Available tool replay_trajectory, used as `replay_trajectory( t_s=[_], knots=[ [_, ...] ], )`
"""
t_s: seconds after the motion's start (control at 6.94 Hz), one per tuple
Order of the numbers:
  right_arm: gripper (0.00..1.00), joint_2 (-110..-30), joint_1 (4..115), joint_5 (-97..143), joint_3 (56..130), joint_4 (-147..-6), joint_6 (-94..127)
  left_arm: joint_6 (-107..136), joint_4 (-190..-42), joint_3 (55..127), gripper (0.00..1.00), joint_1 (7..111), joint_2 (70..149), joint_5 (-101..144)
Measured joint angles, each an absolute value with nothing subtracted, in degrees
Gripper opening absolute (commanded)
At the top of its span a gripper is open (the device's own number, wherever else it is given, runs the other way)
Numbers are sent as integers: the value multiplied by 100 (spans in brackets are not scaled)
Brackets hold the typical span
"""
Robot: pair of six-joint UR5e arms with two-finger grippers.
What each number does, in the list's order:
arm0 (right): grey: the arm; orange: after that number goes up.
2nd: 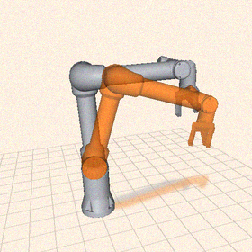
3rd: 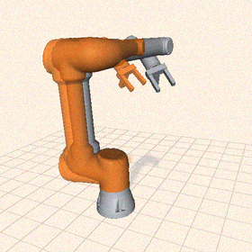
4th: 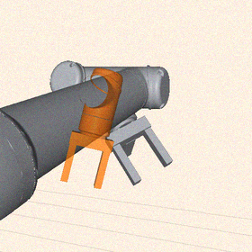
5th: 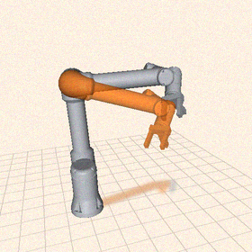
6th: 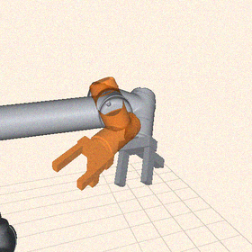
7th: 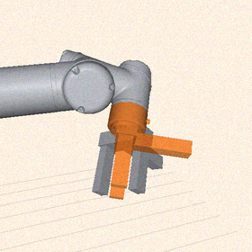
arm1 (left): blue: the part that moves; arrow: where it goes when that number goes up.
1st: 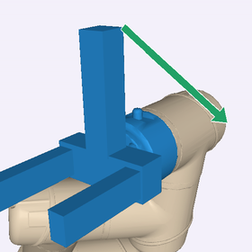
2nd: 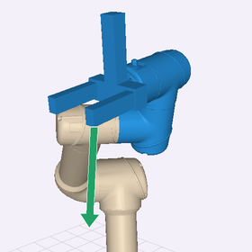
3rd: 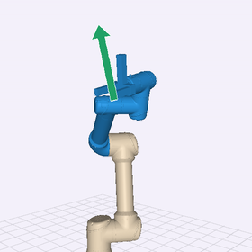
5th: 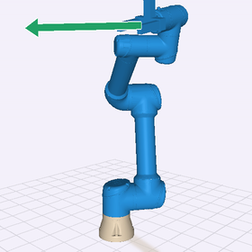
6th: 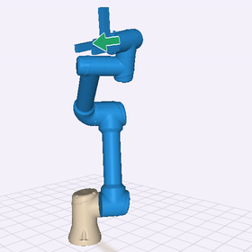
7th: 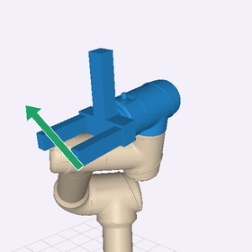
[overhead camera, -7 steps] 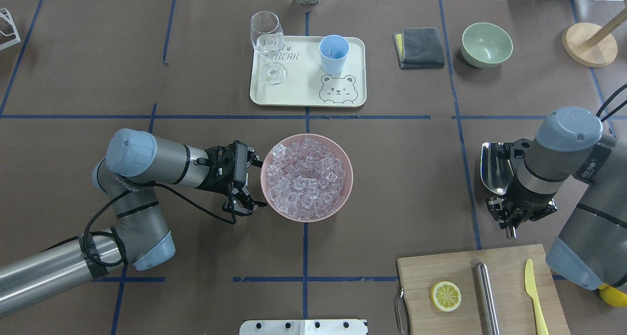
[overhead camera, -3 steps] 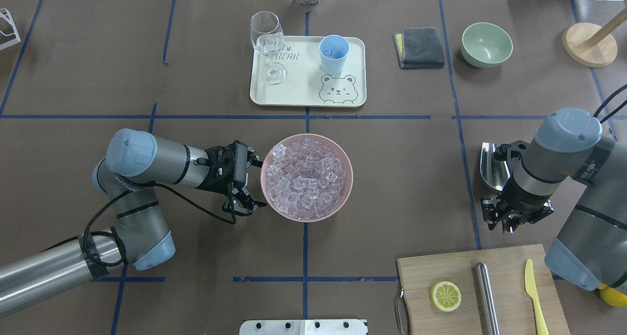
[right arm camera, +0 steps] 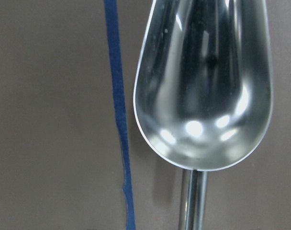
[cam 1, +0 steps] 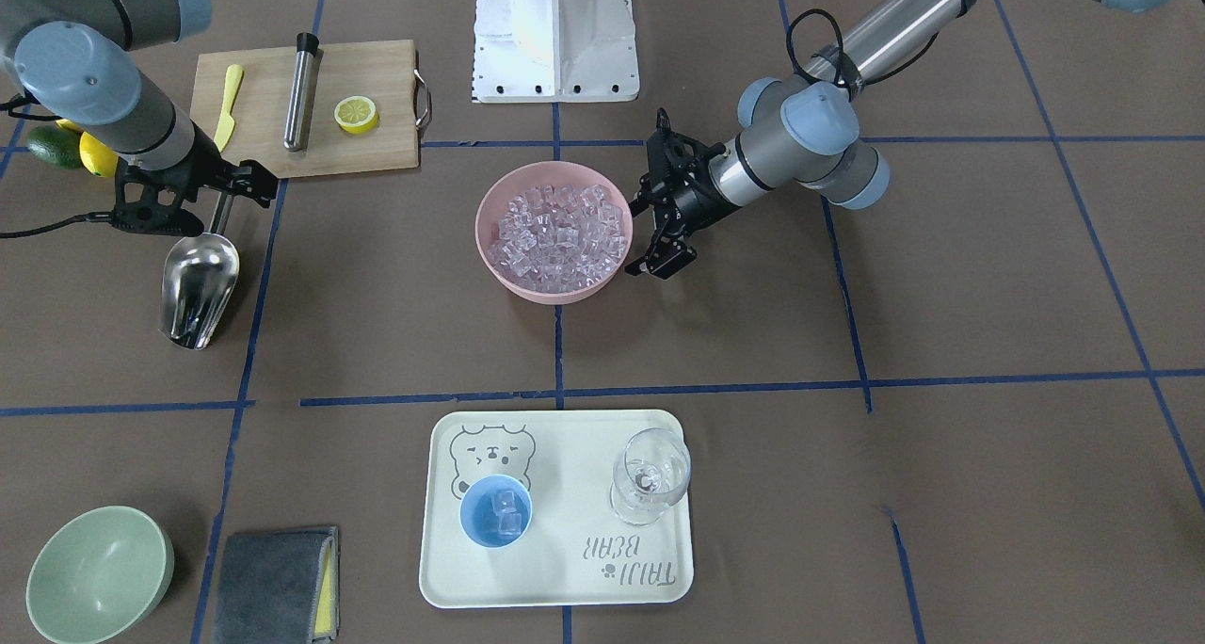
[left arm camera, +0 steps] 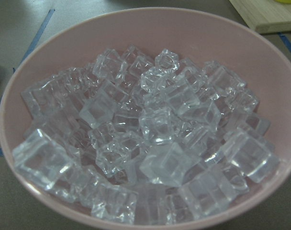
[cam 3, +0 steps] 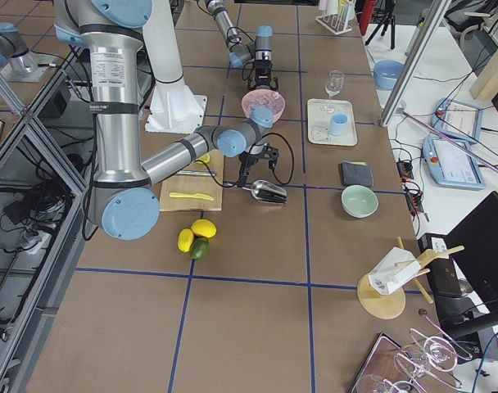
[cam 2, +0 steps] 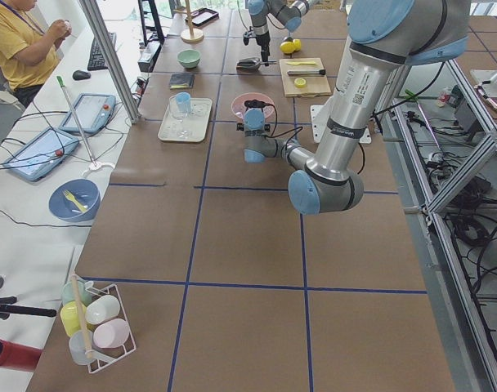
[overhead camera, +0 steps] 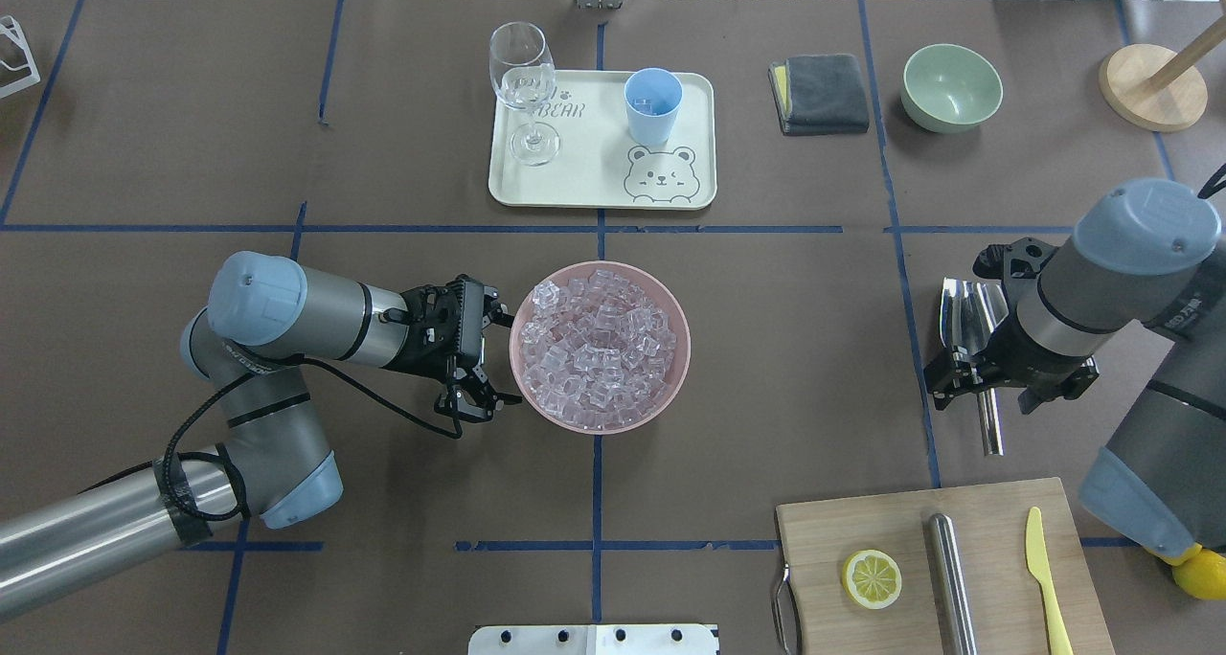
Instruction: Put ice in cup with scoop
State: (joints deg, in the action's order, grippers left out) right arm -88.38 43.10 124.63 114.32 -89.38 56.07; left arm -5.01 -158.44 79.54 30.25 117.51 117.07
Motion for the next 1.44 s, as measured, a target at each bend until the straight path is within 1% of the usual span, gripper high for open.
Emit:
replay_trajectory(
  t_s=[0.14, 0.43, 0.72, 1.01, 1.3, 1.44],
  knots=[
    [100, -8816, 4579, 12312, 11575, -8947, 5361, -501, -15846, 7958, 100, 3032, 11749, 11707],
    [100, -8847, 5407, 12283, 11567, -8988, 4083, -499, -15852, 7965, 100, 3042, 11743, 11713],
    [100, -9085, 6575, 12623, 11182, -9003, 2300, -499, -15855, 7973, 100, 3052, 11737, 11715],
    [100, -9435, 7868, 13231, 10647, -9004, 562, -501, -15855, 7991, 100, 3080, 11734, 11716],
    [100, -10077, 8914, 13379, 10518, -8996, -395, -461, -15860, 8000, 100, 3221, 11734, 11714],
    [100, -10283, 9170, 13406, 10524, -9002, -501, -340, -15845, 8016, 100, 3389, 11728, 11708]
  ],
)
